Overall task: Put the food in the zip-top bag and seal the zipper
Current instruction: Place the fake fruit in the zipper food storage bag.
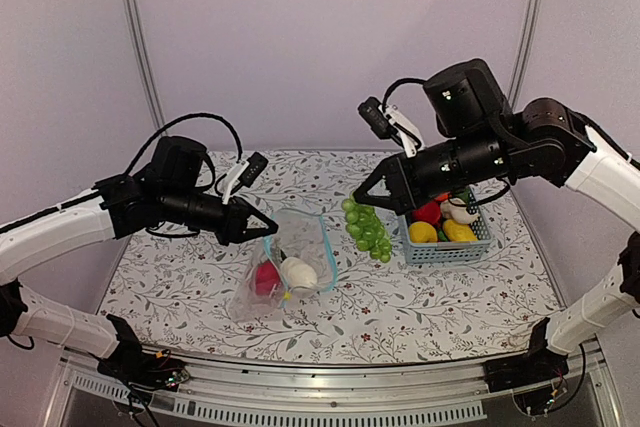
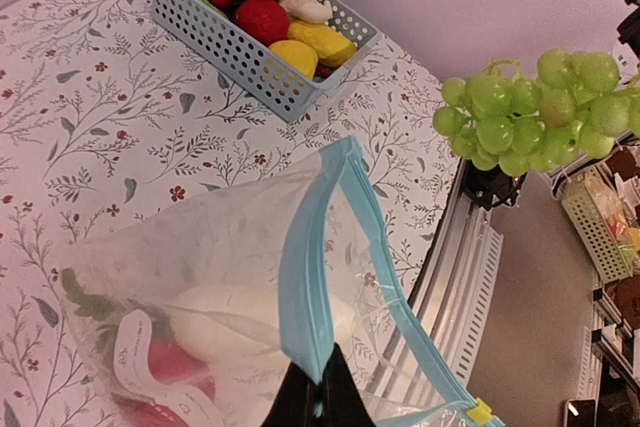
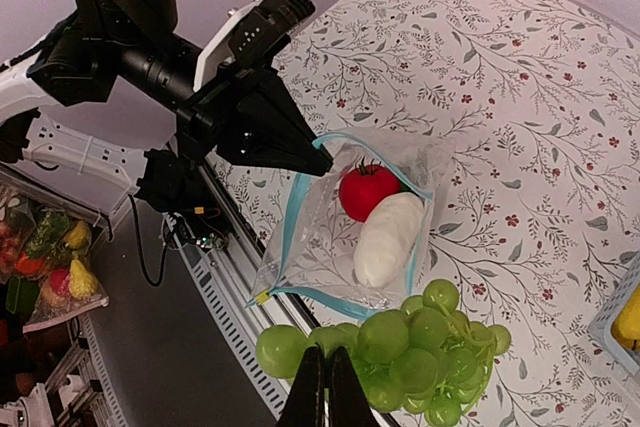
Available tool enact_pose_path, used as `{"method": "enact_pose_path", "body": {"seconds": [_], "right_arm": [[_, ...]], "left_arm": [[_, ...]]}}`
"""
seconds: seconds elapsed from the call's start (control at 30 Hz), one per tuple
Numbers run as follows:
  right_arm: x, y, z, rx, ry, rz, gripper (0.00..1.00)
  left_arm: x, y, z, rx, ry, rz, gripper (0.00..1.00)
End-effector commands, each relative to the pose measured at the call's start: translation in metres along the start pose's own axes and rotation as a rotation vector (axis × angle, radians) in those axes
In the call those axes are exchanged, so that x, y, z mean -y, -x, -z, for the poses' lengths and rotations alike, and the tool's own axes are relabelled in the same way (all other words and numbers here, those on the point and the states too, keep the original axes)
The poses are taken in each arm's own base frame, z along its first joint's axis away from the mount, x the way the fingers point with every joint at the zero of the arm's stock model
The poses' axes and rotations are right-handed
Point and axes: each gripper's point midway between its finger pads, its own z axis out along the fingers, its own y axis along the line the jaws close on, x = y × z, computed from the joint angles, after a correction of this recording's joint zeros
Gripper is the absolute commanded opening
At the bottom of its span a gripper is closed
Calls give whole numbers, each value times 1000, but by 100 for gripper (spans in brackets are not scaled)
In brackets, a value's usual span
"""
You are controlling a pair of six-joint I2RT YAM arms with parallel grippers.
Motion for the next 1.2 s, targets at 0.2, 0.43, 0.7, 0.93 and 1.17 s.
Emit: {"method": "enact_pose_path", "body": {"seconds": [0.2,0.43,0.7,0.93,1.17], "right_arm": [[-38,11,-38,17,74,-18,0],[-43,13,-68,10,84,-28,0],[-37,16,-97,29,53,11,0],[-35,22,-107,77,46,12,0],[-3,-29,-141,-44,-38,-16,0]], "left_arm": [[-1,0,2,11,-1,18,0],[2,1,3,14,-17,18,0],[3,1,2,14,-27,20,0],[3,3,3,16,-28,18,0],[5,6,7,30,-32,15,0]]}}
